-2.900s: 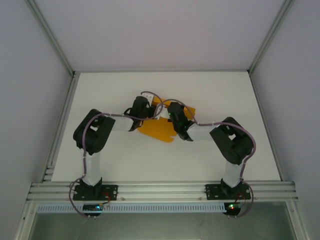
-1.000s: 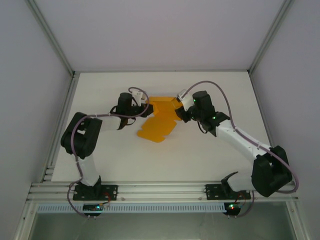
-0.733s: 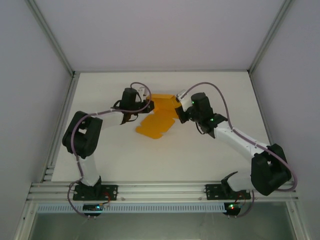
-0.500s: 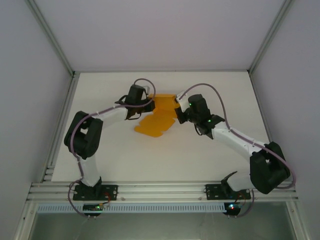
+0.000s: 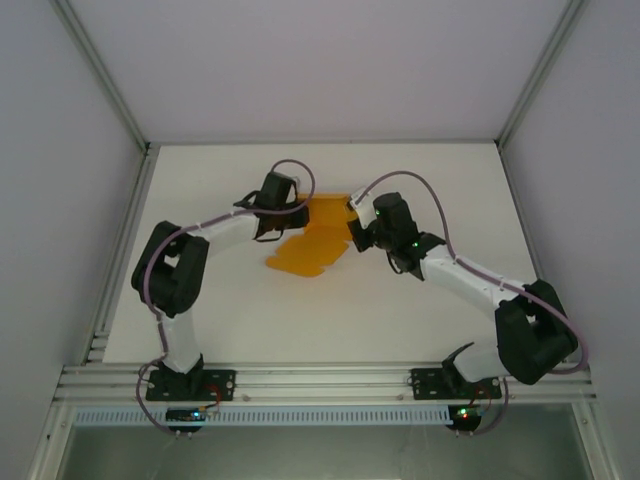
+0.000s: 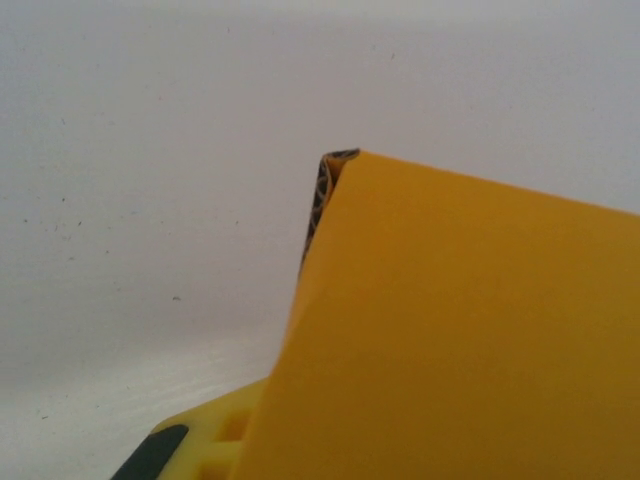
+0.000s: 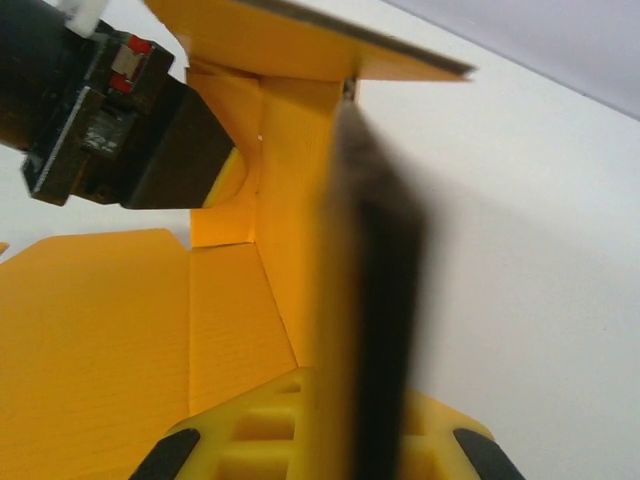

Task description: Assemble paper box

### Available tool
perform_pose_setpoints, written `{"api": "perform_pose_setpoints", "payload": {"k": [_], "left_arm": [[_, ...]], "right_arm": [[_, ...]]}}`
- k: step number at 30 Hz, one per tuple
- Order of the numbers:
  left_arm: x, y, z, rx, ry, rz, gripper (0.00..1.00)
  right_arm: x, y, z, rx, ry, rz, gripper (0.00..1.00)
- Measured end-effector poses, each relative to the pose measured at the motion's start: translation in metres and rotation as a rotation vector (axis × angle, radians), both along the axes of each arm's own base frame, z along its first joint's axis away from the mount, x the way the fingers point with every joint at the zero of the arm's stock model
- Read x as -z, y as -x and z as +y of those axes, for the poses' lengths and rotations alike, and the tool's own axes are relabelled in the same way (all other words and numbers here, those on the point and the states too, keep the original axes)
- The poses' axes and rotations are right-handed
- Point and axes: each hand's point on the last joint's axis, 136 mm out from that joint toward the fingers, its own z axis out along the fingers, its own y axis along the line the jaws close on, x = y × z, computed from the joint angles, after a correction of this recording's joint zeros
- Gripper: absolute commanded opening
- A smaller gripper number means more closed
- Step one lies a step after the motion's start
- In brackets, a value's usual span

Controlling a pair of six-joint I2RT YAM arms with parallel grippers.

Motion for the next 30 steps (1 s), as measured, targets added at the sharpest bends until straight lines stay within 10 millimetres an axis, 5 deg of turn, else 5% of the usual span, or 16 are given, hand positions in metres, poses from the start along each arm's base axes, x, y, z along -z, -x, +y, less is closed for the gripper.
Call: {"api": "perform_pose_setpoints", "payload": {"k": [6, 18, 30], "left_arm": [[0.026, 0.012, 0.01, 0.034, -0.016, 0.006, 0.2], [0.029, 0.008, 0.021, 0.089, 0.09, -0.071, 0.42], [0.026, 0.002, 0.02, 0.122, 0.178, -0.111, 0.41]], "right_arm": [[0.023, 0.017, 0.012, -0.105, 0.007, 0.015, 0.0], [0.026, 0.025, 0.023, -0.189, -0.017, -0.005, 0.0], [0.027, 0.026, 0.022, -0.207, -0.031, 0.009, 0.0]]}}
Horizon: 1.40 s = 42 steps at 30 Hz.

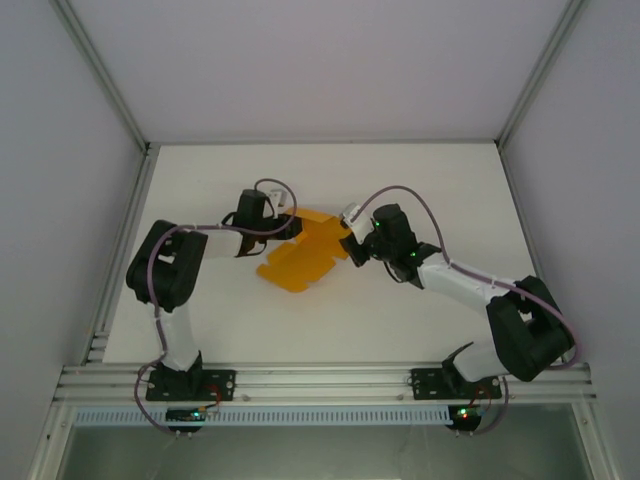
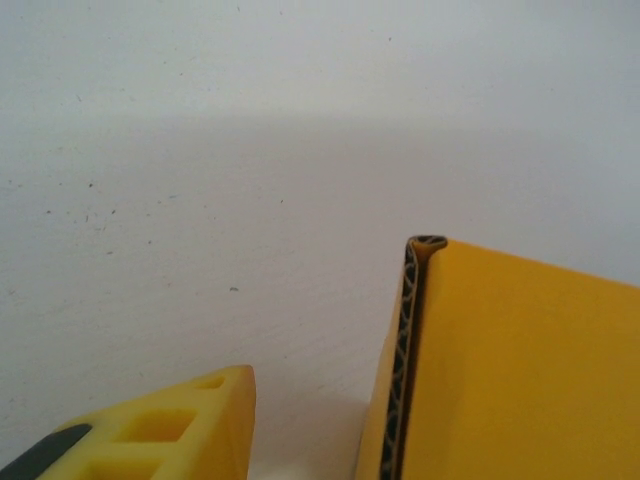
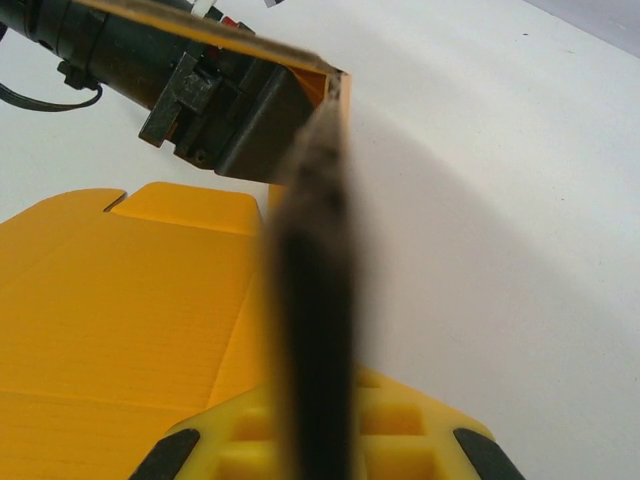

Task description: Assemble paper box

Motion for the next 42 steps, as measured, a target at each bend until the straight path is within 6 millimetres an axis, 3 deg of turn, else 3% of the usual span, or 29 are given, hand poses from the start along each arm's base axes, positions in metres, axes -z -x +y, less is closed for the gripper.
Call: {"api": "perform_pose_setpoints", "payload": {"k": [7, 10, 22, 26, 28, 31, 33, 37, 42], "left_arm": [[-0.003, -0.006, -0.012, 0.016, 0.08, 0.004, 0.16], [-0.004, -0.009, -0.015, 0.011, 0.073, -0.004, 0.0], [-0.004, -0.014, -0.02, -0.161, -0.215, -0.004, 0.0], [-0.005, -0.008, -0.019, -0.158, -0.238, -0.003, 0.0], [-0.005, -0.003, -0.017, -0.149, -0.235, -0.005, 0.0], [-0.009, 0.001, -0.001, -0.172, -0.266, -0.026, 0.0], [-0.01, 0.0, 0.014, -0.214, -0.292, -0.026, 0.0], [-0.014, -0.002, 0.034, -0.278, -0.338, -0.03, 0.0], [-0.023, -0.001, 0.038, -0.299, -0.354, -0.049, 0.0]], "right_arm": [[0.002, -0.004, -0.002, 0.01, 0.002, 0.003, 0.0], [0.0, -0.009, -0.003, 0.027, 0.008, -0.008, 0.0], [0.005, -0.024, -0.024, 0.152, 0.045, -0.022, 0.0], [0.008, -0.027, -0.031, 0.189, 0.033, -0.009, 0.08], [0.01, -0.028, -0.035, 0.208, 0.032, 0.004, 0.21], [0.018, -0.033, -0.053, 0.286, 0.059, 0.024, 0.8], [0.017, -0.039, -0.066, 0.342, 0.071, 0.018, 0.99], [0.0, -0.044, -0.083, 0.414, 0.061, -0.016, 0.99], [-0.04, -0.048, -0.089, 0.471, -0.021, -0.074, 0.99]]}}
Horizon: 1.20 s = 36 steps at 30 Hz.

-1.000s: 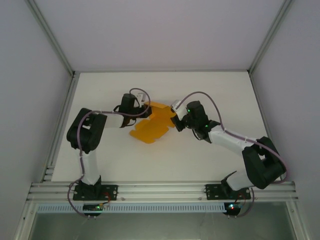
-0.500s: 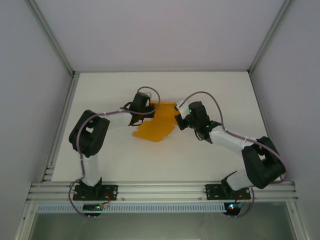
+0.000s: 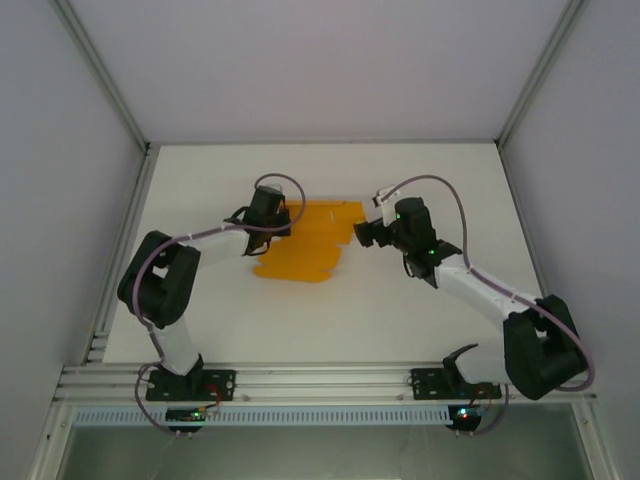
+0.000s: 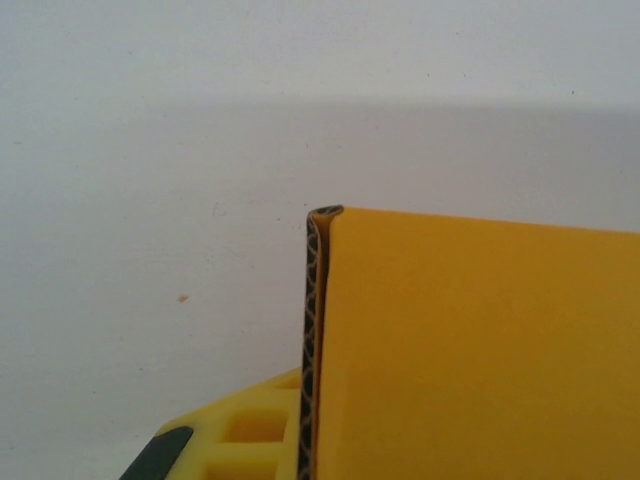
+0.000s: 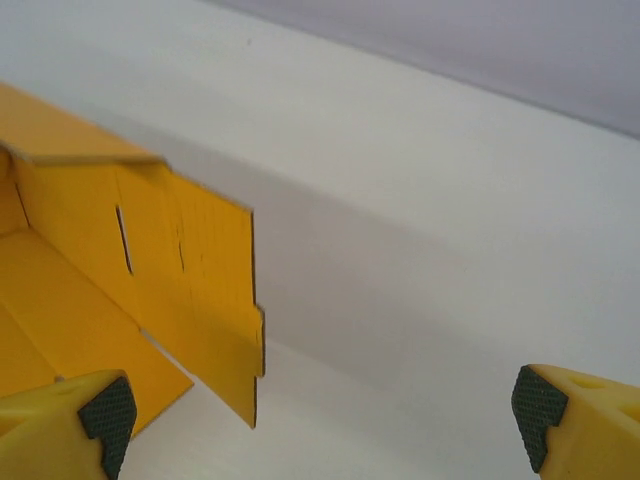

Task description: Assemble paper box

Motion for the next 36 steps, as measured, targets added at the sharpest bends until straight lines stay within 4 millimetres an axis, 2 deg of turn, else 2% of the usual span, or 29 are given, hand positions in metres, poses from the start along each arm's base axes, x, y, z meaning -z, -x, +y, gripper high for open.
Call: {"api": "perform_pose_setpoints", "payload": {"k": [5, 8, 10, 14, 16, 19, 25, 30, 32, 36], "left_arm": [[0.002, 0.004, 0.0, -0.001, -0.023, 0.009, 0.0], [0.003, 0.006, -0.002, 0.005, -0.025, 0.012, 0.0], [0.003, 0.007, -0.002, 0.006, -0.028, 0.015, 0.0], [0.002, 0.009, -0.002, 0.004, -0.029, 0.02, 0.0], [0.002, 0.009, -0.002, 0.003, -0.028, 0.019, 0.0], [0.005, 0.012, 0.0, 0.0, -0.036, 0.039, 0.0], [0.012, 0.017, 0.003, -0.002, -0.057, 0.095, 0.0], [0.012, 0.018, 0.002, -0.009, -0.049, 0.114, 0.0], [0.013, 0.019, 0.002, -0.02, -0.037, 0.126, 0.0], [0.013, 0.018, 0.005, -0.05, -0.005, 0.139, 0.0]], "right_arm": [[-0.047, -0.024, 0.002, 0.057, -0.082, -0.058, 0.99], [-0.059, -0.042, 0.007, 0.071, -0.095, -0.061, 0.99], [-0.053, -0.052, 0.012, 0.07, -0.086, -0.038, 0.99], [-0.015, -0.064, 0.021, 0.058, -0.042, 0.06, 0.99], [0.004, -0.065, 0.026, 0.04, -0.018, 0.113, 0.99], [0.02, -0.062, 0.033, 0.009, 0.004, 0.157, 0.99], [0.03, -0.052, 0.057, -0.063, 0.037, 0.172, 0.99], [0.034, -0.056, 0.07, -0.064, 0.06, 0.15, 0.99], [0.038, -0.057, 0.073, -0.039, 0.066, 0.141, 0.99], [0.033, -0.064, 0.075, 0.077, -0.002, 0.057, 0.99]]}}
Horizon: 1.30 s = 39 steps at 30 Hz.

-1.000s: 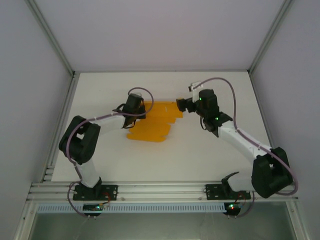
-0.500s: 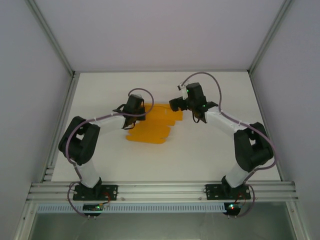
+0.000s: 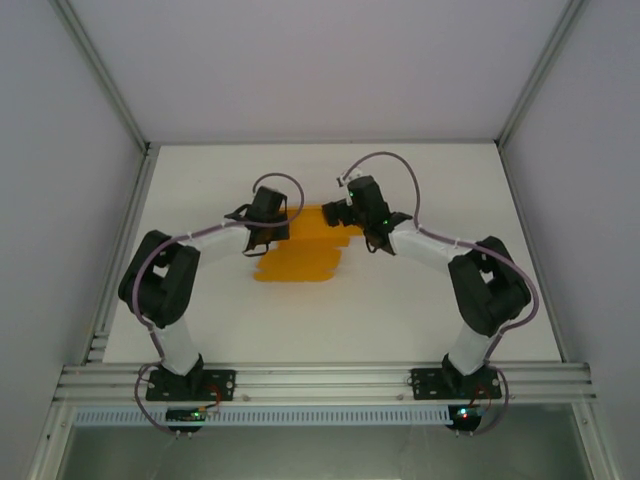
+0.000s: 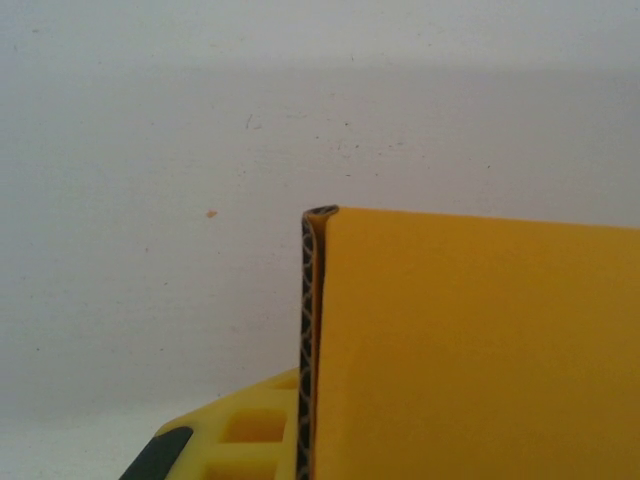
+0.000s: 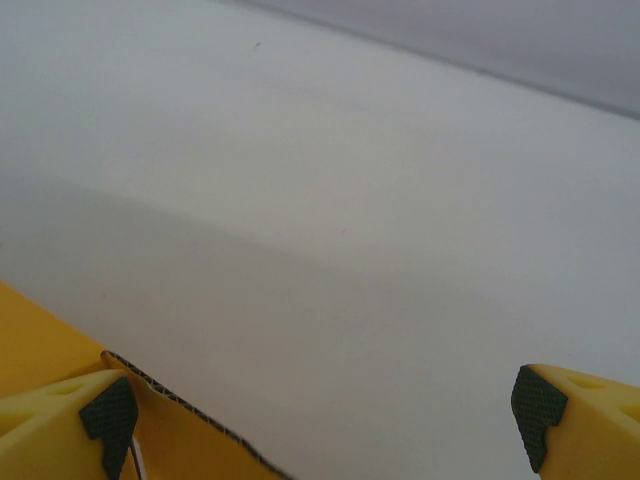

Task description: Assemble paper box

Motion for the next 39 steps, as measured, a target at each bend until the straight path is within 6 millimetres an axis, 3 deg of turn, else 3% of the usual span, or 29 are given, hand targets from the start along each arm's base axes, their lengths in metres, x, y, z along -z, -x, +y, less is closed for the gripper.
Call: {"api": "perform_pose_setpoints", "payload": {"k": [11, 18, 25, 31, 34, 39], "left_arm": [[-0.002, 0.0, -0.006, -0.055, 0.083, 0.021, 0.0], [-0.014, -0.005, -0.02, -0.038, 0.124, -0.003, 0.0], [-0.016, -0.005, -0.02, -0.018, 0.093, -0.018, 0.0], [-0.021, -0.009, -0.017, 0.005, 0.053, -0.049, 0.0], [-0.023, -0.013, -0.011, 0.003, 0.042, -0.062, 0.0], [-0.026, -0.019, -0.006, 0.005, 0.034, -0.082, 0.0]], "right_arm": [[-0.024, 0.003, 0.001, 0.347, -0.145, -0.325, 0.99], [-0.032, 0.012, -0.012, 0.46, -0.21, -0.405, 0.99], [-0.022, 0.013, -0.027, 0.397, -0.199, -0.234, 0.99], [-0.022, 0.029, -0.076, 0.369, -0.182, -0.024, 0.99], [-0.005, 0.045, -0.095, 0.357, -0.152, 0.09, 0.99], [0.037, 0.071, -0.098, 0.301, -0.108, 0.29, 0.99]]}}
